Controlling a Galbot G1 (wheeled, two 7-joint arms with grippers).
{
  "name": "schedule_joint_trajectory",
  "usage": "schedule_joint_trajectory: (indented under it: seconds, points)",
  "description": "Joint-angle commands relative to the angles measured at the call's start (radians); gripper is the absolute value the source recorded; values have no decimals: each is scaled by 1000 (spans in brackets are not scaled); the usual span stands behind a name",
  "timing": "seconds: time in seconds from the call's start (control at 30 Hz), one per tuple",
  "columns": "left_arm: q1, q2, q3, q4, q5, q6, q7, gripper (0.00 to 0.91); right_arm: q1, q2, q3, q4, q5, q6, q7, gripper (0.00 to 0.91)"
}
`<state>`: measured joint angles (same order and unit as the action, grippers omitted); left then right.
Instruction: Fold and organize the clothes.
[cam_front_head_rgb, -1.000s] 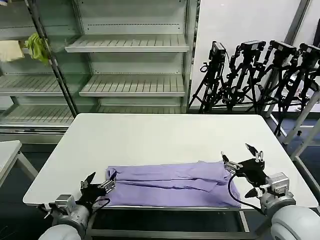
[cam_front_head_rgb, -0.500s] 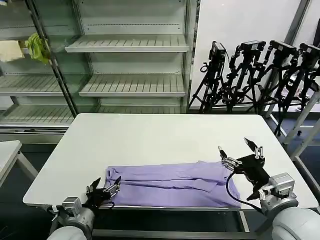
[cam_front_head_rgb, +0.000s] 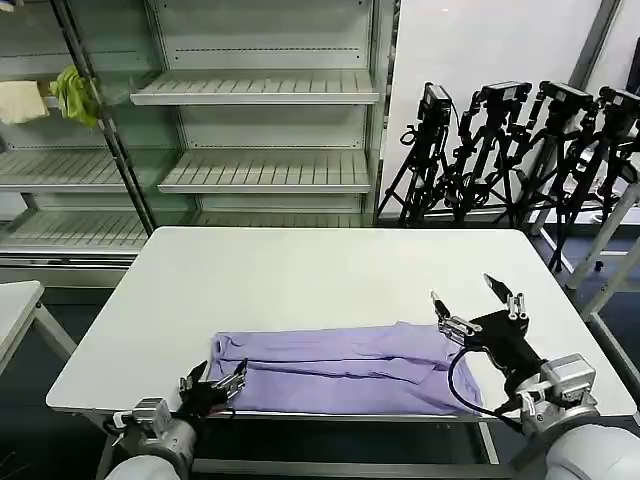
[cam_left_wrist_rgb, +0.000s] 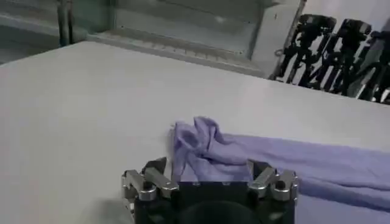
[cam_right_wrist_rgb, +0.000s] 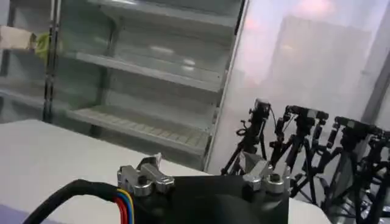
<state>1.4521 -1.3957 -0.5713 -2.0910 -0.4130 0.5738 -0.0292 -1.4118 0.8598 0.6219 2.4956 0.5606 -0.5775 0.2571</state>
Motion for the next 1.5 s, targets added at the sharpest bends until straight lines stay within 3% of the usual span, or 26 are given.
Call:
schedule_joint_trajectory:
  seconds: [0.03, 0.27, 0.3, 0.33, 0.47, 0.5, 0.53, 0.63, 1.5]
  points:
    - [-7, -5, 6, 18, 0, 2, 1, 907, -11, 7, -2, 13, -10, 0, -1, 907]
    - [-11, -5, 6, 23, -1, 2, 3, 887, -7, 14, -12, 8, -19, 0, -2, 907]
    - [-13, -5, 6, 25, -1, 2, 3, 826, -7, 15, -13, 6, -21, 1, -3, 907]
    - [-15, -6, 6, 28, -1, 2, 3, 605, -7, 17, -14, 5, -22, 1, -3, 907]
    - [-21, -7, 7, 35, -1, 2, 5, 343, -8, 20, -16, 4, -24, 2, -5, 907]
    - [-22, -7, 7, 36, -1, 2, 6, 252, -9, 20, -16, 5, -24, 2, -5, 907]
    - [-23, -7, 7, 37, 0, 2, 6, 101, -9, 21, -16, 4, -25, 2, -6, 907]
    - [-24, -6, 7, 41, 0, 2, 9, 20, -7, 22, -18, 4, -26, 2, -7, 907]
    - [-62, 13, -27, 66, -2, -13, 19, 10, -25, 31, -11, 19, -38, 3, -12, 907]
